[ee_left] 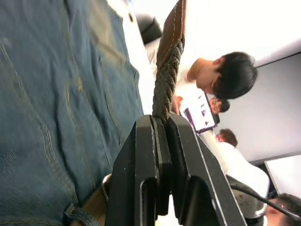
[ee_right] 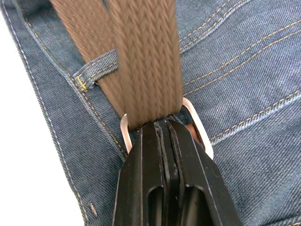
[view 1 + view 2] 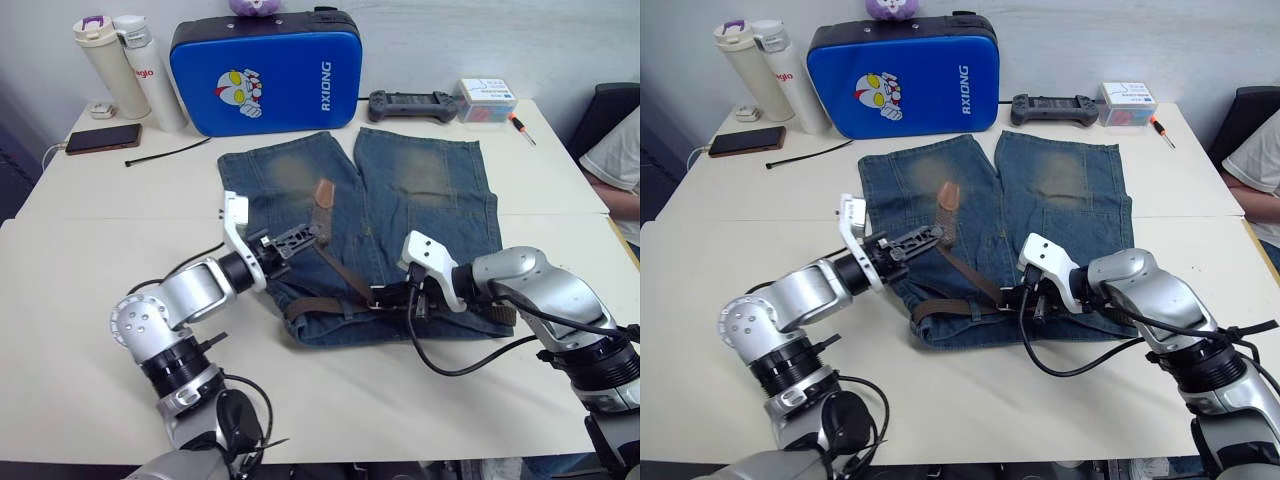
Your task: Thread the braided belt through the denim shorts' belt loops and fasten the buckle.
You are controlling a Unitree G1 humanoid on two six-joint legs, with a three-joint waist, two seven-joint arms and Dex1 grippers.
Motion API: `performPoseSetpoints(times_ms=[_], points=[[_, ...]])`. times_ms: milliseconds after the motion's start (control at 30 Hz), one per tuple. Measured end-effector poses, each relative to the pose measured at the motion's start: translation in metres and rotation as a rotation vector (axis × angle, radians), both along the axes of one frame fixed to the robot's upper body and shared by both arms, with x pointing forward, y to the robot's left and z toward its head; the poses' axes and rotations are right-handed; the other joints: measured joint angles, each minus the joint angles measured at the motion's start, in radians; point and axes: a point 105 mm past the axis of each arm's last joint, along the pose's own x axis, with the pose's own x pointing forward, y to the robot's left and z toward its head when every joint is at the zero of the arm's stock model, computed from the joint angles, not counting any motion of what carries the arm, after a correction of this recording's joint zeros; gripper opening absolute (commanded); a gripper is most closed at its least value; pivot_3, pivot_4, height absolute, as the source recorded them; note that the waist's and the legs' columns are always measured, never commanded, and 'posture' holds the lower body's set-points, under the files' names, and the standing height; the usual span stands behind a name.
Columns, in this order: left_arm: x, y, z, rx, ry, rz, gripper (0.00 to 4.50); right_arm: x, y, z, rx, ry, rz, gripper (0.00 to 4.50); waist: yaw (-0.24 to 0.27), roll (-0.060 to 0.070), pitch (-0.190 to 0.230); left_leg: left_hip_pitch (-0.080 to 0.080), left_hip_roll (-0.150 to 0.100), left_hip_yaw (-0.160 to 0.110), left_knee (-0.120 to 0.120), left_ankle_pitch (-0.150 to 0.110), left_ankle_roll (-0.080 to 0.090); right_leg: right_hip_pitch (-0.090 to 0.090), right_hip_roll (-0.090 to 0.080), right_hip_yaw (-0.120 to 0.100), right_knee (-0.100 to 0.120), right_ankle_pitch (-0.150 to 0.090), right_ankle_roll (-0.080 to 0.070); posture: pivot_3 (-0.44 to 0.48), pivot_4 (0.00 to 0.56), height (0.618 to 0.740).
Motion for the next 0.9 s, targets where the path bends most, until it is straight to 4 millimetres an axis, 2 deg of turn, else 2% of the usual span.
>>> performPoseSetpoints(times_ms=[133,300,400,667,900], points=[[-0.008,0.005,0.0,0.02,0.022,-0.005,0.0,0.002,0.001,0.001,0.003,0.002,0.006,0.1,-0.001,0.0,0.0,0.0,0.0,0.0,0.0,0.0,0.0,0.0,0.0,0.001,0.0,0.0,0.0,0.0,0.15,0.74],[-0.012,0.008,-0.013,0.052,0.109,0.011,0.0,0.003,0.001,0.004,0.02,0.011,0.004,0.1,-0.001,0.0,0.0,0.0,0.0,0.0,0.0,0.0,0.0,0.0,0.0,0.001,0.0,0.0,0.0,0.0,0.15,0.74],[-0.014,0.008,-0.012,0.064,0.111,0.011,0.0,0.004,-0.001,0.008,0.05,0.027,-0.01,0.1,-0.002,0.0,0.0,0.0,0.0,0.0,0.0,0.0,0.0,0.0,0.0,0.001,0.0,0.0,0.0,0.0,0.15,0.74],[-0.013,0.033,-0.02,0.147,0.135,0.069,0.0,0.006,0.0,0.003,0.126,0.082,-0.01,0.1,-0.01,0.0,0.0,0.001,0.0,0.0,-0.002,0.0,0.0,-0.002,0.001,0.002,0.0,0.0,-0.001,0.0,0.15,0.74],[-0.012,0.044,-0.034,0.193,0.158,0.083,0.0,0.009,0.003,0.005,0.166,0.102,0.033,0.1,-0.01,0.0,0.0,0.001,0.0,0.0,-0.003,0.0,0.0,-0.002,0.0,0.002,0.0,0.0,-0.001,0.0,0.15,0.74]])
